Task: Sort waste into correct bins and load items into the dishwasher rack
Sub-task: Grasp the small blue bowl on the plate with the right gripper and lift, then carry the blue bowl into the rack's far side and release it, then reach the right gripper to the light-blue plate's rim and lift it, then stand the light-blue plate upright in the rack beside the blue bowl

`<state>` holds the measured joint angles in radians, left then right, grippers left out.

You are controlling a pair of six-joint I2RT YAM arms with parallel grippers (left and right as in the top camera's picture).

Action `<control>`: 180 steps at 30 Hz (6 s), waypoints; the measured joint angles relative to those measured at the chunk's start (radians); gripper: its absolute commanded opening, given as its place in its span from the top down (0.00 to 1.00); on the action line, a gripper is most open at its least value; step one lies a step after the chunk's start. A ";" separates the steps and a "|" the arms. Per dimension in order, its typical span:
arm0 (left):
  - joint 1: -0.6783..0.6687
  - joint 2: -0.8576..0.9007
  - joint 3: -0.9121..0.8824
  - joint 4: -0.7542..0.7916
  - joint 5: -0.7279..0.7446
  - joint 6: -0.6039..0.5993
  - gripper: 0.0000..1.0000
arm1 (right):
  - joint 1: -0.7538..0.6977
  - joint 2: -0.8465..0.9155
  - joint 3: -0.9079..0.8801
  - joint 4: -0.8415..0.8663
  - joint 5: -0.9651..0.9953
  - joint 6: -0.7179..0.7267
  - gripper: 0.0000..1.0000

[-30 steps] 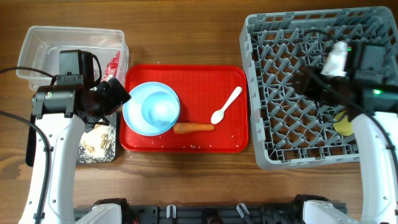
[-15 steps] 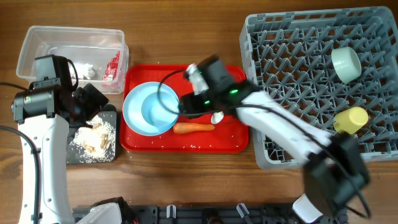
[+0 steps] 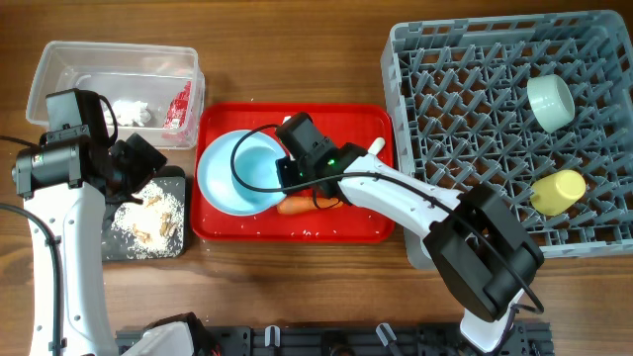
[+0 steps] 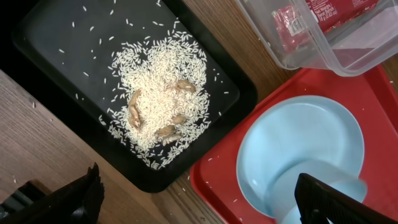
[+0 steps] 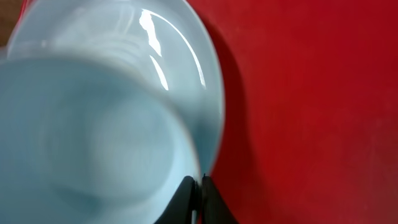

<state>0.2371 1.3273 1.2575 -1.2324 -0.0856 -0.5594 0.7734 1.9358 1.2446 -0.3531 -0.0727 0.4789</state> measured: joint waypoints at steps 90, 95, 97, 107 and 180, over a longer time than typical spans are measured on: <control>0.000 0.000 0.000 -0.002 0.008 0.000 0.00 | -0.203 -0.165 0.073 -0.155 -0.237 -0.205 0.55; 0.000 0.000 0.000 -0.003 0.008 0.000 0.00 | -0.146 0.008 0.073 -0.073 -0.240 -0.076 0.64; 0.000 0.000 0.000 -0.003 0.008 0.000 0.00 | -0.138 0.066 0.073 -0.052 -0.241 -0.037 0.69; 0.000 0.000 0.000 -0.003 0.008 0.000 0.00 | -0.135 0.125 0.073 -0.051 -0.232 0.042 0.96; 0.000 0.000 0.000 -0.004 0.008 0.000 0.00 | -0.740 -0.237 0.071 -0.168 1.092 -0.553 0.96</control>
<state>0.2371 1.3273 1.2575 -1.2362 -0.0772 -0.5594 0.0338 1.6985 1.3151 -0.5213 1.0191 -0.0738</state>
